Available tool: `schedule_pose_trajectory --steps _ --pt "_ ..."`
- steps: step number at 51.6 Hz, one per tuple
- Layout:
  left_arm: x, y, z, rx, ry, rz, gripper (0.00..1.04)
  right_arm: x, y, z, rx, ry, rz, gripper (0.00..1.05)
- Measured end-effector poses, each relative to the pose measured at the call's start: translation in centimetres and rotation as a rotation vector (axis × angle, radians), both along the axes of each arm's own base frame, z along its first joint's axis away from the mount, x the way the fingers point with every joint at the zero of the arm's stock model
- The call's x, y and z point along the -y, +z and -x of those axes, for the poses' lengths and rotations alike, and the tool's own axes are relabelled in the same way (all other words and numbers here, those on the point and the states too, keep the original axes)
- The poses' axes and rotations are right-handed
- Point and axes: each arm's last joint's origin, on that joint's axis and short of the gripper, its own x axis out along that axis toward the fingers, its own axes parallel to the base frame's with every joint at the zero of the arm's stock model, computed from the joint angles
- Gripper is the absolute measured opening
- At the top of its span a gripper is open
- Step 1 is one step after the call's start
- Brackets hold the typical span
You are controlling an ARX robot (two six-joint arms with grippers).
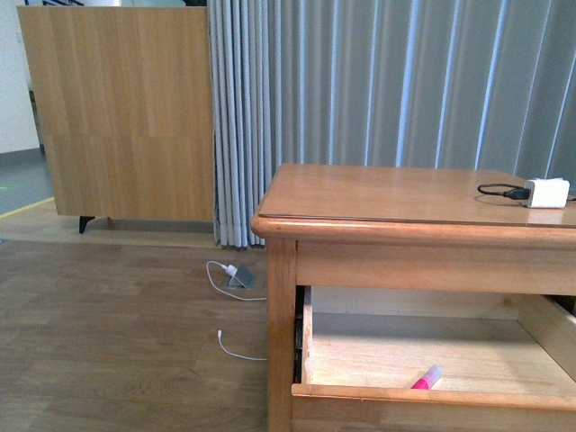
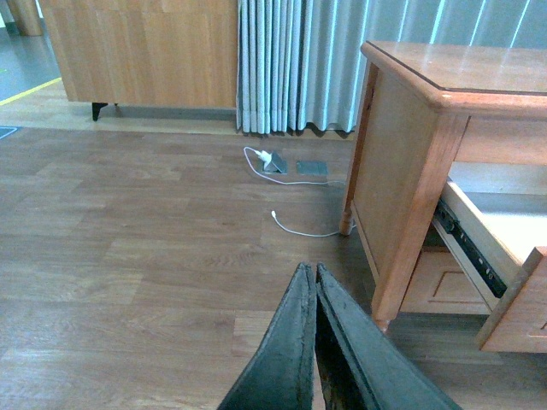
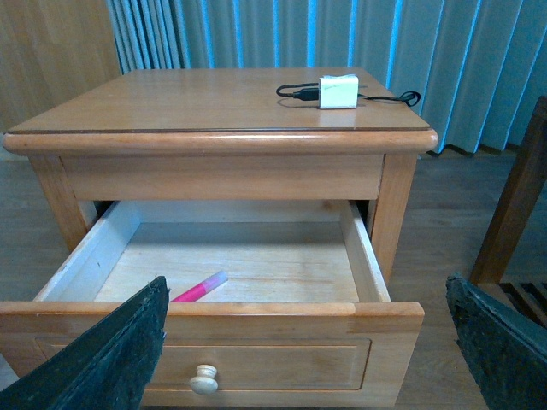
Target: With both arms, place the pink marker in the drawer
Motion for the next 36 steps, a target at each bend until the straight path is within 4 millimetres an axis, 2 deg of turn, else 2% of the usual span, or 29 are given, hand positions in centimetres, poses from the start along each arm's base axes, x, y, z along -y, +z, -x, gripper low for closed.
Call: schedule_pose_trajectory --steps 12,21,36 --pt "0.0 0.0 0.0 0.000 0.000 0.001 0.05 0.0 0.0 0.0 0.000 0.000 0.000 0.96" --pt "0.0 0.0 0.0 0.000 0.000 0.000 0.34 0.0 -0.1 0.0 -0.014 -0.007 -0.005 0.96" --pt "0.0 0.0 0.0 0.000 0.000 0.000 0.86 0.0 -2.7 -0.5 -0.427 0.039 -0.061 0.96"
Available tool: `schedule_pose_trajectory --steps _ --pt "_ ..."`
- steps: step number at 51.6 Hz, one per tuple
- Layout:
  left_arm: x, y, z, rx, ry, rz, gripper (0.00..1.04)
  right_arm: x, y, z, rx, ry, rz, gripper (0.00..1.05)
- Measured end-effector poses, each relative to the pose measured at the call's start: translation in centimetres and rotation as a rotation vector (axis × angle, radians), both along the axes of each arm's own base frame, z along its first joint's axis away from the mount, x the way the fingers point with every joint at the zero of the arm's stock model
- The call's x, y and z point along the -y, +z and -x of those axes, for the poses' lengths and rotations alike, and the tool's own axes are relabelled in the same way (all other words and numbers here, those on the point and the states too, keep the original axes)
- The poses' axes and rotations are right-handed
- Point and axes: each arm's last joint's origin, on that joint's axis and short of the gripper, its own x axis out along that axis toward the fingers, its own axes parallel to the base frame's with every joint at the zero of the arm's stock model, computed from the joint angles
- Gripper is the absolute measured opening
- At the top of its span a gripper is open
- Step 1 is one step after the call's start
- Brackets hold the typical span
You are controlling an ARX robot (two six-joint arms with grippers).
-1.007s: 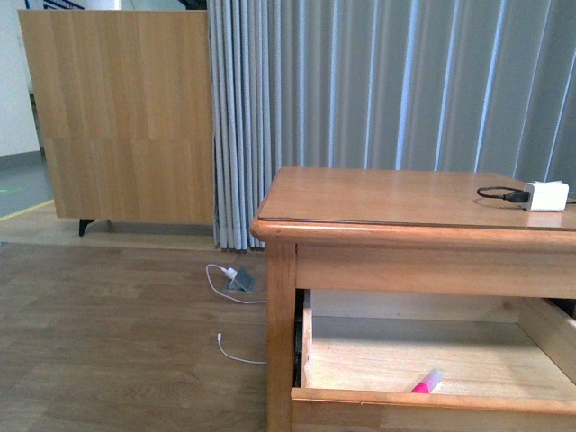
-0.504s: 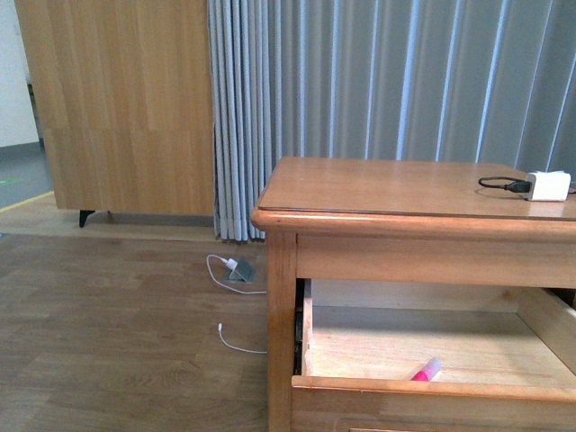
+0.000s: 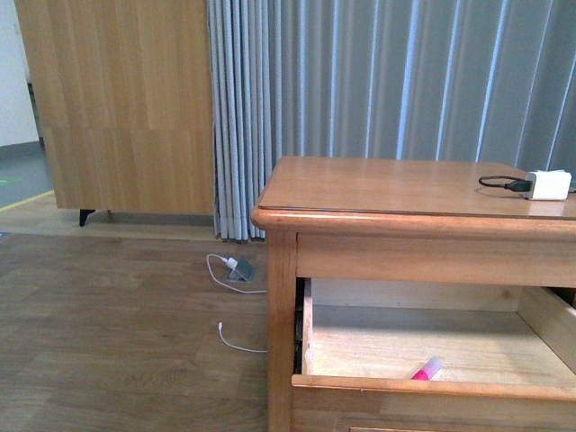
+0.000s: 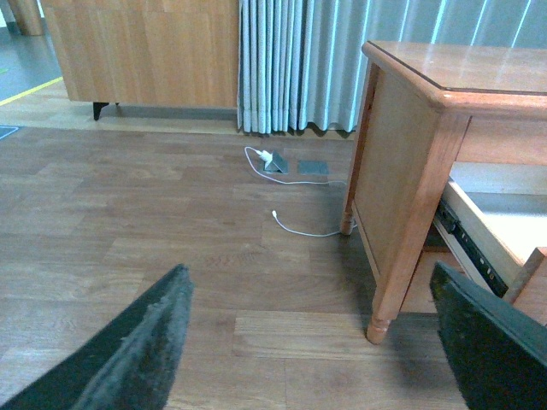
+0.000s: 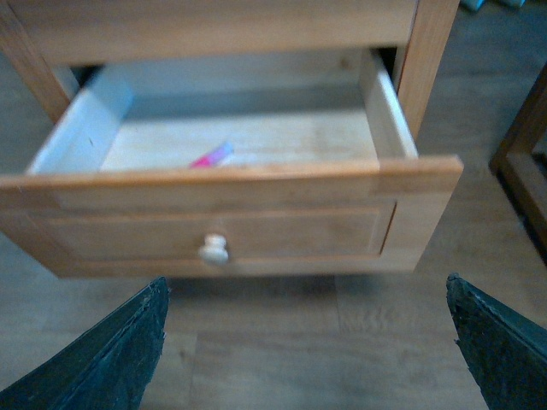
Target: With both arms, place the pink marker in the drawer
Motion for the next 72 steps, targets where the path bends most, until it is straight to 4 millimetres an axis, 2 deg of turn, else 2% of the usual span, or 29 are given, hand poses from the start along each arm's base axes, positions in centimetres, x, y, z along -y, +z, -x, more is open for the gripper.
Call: schedule_pose_trajectory --steps 4,16,24,30,36,52,72 --pt "0.0 0.0 0.0 0.000 0.000 -0.001 1.00 -0.1 -0.2 -0.5 -0.100 0.045 -0.025 0.96" --pt "0.0 0.0 0.0 0.000 0.000 -0.001 0.99 -1.0 -0.2 -3.7 -0.256 0.110 -0.038 0.96" --pt "0.0 0.0 0.0 0.000 0.000 -0.001 0.99 -2.2 -0.4 -7.1 -0.298 0.120 -0.023 0.96" --pt "0.0 0.0 0.0 0.000 0.000 -0.001 0.99 -3.3 -1.3 -10.4 -0.323 0.062 -0.016 0.96" --pt "0.0 0.0 0.0 0.000 0.000 -0.001 0.99 -3.8 -2.2 -12.4 -0.341 0.034 -0.020 0.96" --pt "0.0 0.0 0.0 0.000 0.000 -0.001 0.99 -4.3 -3.5 -16.6 -0.305 -0.020 -0.014 0.96" --pt "0.0 0.0 0.0 0.000 0.000 -0.001 0.99 -4.4 -4.4 -21.4 -0.181 -0.078 -0.026 0.96"
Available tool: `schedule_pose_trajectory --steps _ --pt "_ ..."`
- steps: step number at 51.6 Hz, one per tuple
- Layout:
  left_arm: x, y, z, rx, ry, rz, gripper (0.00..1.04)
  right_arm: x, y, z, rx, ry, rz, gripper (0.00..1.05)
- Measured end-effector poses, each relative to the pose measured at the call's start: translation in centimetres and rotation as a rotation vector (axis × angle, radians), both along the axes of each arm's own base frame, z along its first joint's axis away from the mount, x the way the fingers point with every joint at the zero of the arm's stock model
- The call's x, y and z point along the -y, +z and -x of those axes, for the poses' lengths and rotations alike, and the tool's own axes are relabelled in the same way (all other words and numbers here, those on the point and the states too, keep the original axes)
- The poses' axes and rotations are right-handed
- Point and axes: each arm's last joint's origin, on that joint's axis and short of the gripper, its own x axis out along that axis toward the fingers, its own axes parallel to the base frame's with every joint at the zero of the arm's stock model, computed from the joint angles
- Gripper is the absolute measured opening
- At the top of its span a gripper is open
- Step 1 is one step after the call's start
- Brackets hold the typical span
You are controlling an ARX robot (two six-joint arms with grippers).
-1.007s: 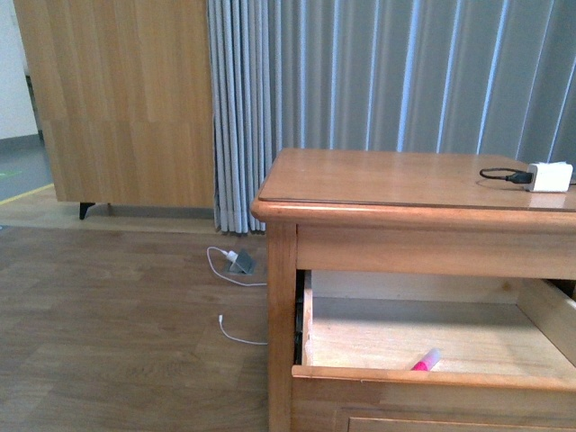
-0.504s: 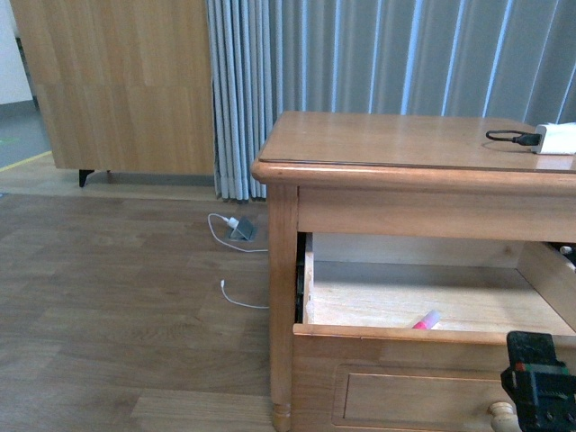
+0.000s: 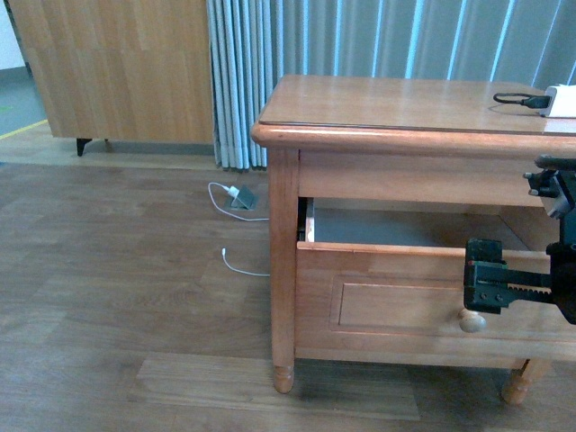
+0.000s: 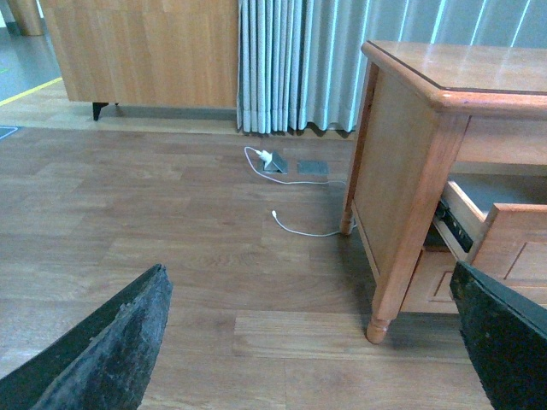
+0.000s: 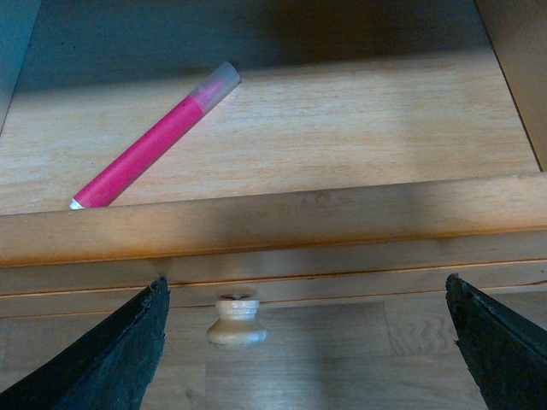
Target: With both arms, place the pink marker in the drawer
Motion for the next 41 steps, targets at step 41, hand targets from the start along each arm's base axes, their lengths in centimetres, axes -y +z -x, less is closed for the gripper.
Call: schedule_pose_trajectory --steps 41 --pt "0.0 0.0 0.0 0.000 0.000 0.000 0.99 -0.6 -1.9 -8.7 0.180 -0.084 0.027 0.96"
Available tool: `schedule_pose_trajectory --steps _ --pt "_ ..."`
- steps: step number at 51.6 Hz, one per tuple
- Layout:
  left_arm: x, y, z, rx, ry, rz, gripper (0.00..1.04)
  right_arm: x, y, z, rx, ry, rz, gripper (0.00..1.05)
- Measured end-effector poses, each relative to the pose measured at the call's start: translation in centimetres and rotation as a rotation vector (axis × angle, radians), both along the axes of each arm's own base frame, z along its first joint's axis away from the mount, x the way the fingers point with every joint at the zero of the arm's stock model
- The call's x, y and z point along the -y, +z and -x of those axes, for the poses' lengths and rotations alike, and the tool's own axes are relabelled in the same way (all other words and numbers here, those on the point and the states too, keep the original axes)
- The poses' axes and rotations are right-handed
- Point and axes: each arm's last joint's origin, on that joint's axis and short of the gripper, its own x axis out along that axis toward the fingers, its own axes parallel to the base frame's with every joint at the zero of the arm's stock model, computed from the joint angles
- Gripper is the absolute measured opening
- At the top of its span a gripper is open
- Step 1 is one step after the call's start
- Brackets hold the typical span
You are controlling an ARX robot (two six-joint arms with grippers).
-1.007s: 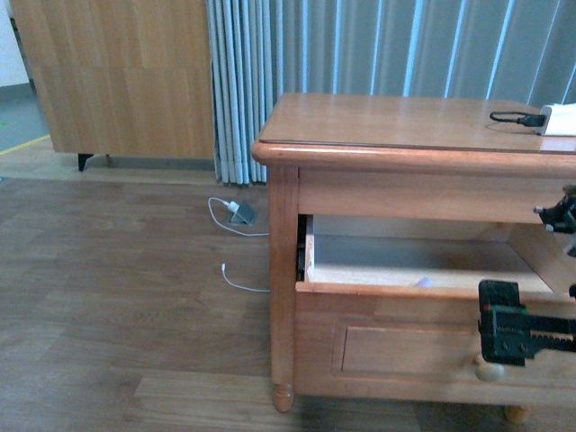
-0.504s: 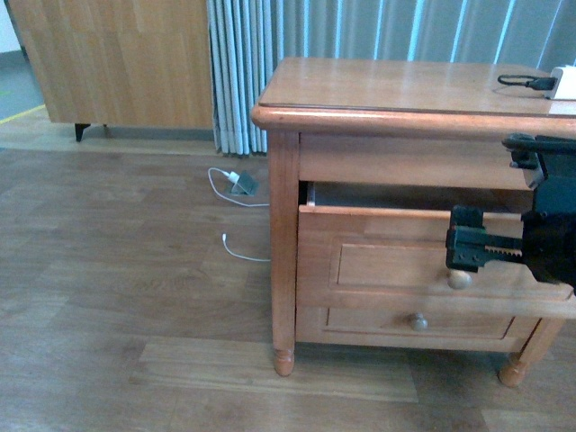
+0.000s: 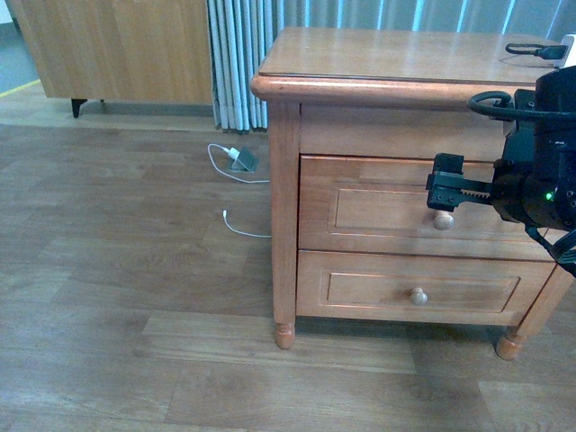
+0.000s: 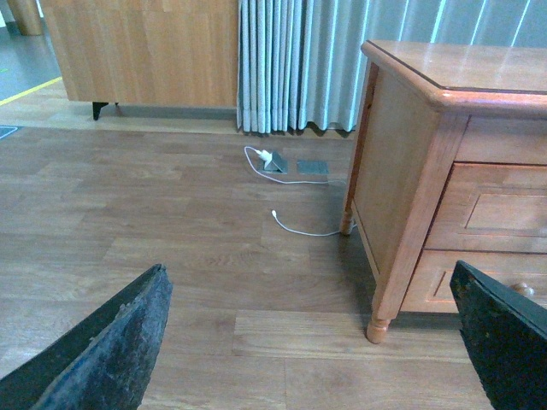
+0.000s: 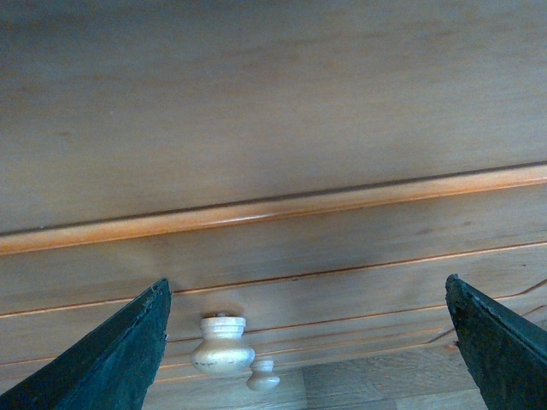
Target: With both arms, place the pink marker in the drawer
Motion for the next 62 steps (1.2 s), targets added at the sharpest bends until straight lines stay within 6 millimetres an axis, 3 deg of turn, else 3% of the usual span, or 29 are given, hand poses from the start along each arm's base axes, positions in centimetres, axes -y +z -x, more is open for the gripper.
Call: schedule_pose_trajectory --steps 20,31,43,55,62 --pt "0.0 0.0 0.0 0.000 0.000 0.000 0.99 0.7 -0.9 -0.1 0.003 -0.011 0.000 0.96" --pt "0.0 0.0 0.0 0.000 0.000 0.000 0.99 1.8 1.3 2.4 0.020 0.002 -0.051 0.96" --pt "0.0 0.0 0.0 0.000 0.000 0.000 0.99 1.8 4.9 7.5 -0.001 0.074 -0.094 0.96" --pt "0.0 0.0 0.0 0.000 0.000 0.000 0.99 2.4 8.7 15.2 0.021 0.170 -0.122 0.96" --pt "0.0 0.0 0.0 0.000 0.000 0.000 0.99 3.1 9.5 19.9 0.017 0.197 -0.126 0.96"
